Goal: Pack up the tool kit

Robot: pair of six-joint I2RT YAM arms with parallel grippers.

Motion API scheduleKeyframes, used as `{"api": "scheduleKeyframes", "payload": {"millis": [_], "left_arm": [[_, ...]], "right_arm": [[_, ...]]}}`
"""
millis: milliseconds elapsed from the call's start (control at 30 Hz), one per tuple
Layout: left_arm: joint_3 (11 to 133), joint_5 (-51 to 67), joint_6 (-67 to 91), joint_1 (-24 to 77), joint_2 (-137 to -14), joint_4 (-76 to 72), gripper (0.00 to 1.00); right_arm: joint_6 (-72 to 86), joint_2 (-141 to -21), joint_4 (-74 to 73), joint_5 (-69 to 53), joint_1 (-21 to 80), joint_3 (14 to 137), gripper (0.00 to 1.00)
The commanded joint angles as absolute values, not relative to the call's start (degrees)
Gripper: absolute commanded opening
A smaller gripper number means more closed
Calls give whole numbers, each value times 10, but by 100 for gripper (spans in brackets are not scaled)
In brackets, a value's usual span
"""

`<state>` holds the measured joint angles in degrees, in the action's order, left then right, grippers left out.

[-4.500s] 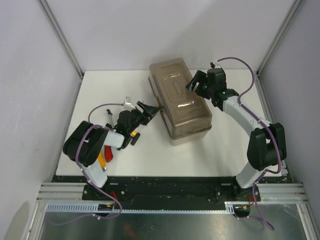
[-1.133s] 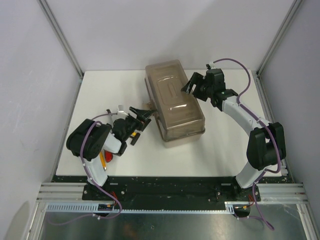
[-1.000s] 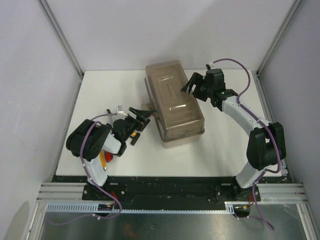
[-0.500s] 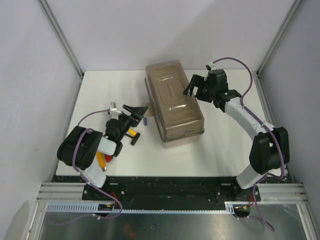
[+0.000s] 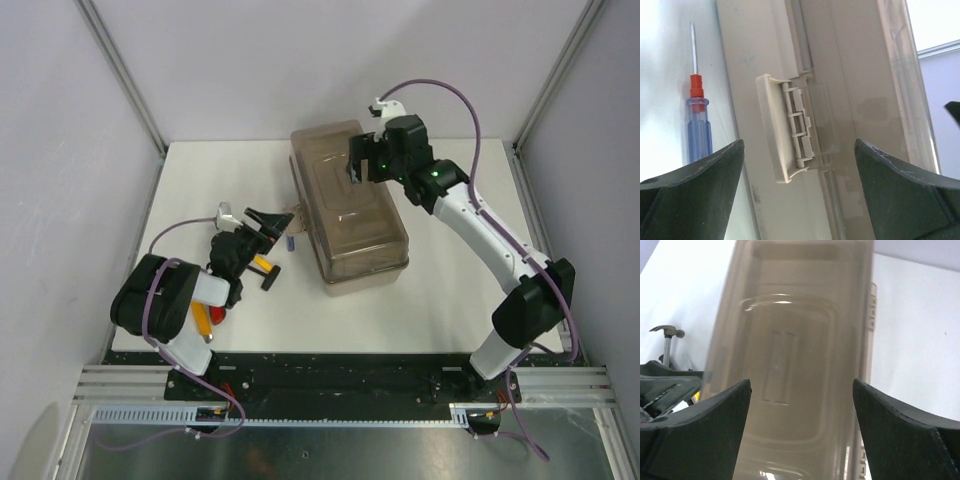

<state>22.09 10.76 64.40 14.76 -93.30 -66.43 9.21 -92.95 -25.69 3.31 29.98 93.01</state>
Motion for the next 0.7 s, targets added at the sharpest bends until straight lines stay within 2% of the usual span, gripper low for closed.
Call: {"api": "scheduleKeyframes", "payload": {"millis": [0, 300, 667], "left_arm": [[234, 107, 615, 142, -903, -638, 94], [226, 164, 601, 143, -854, -598, 93], [219, 182, 606, 155, -876, -577, 86]], "right_arm": [[38, -966, -281, 66, 344, 983, 86], [14, -1005, -299, 61, 386, 1009, 81], [-67, -972, -317, 153, 468, 976, 92]]}}
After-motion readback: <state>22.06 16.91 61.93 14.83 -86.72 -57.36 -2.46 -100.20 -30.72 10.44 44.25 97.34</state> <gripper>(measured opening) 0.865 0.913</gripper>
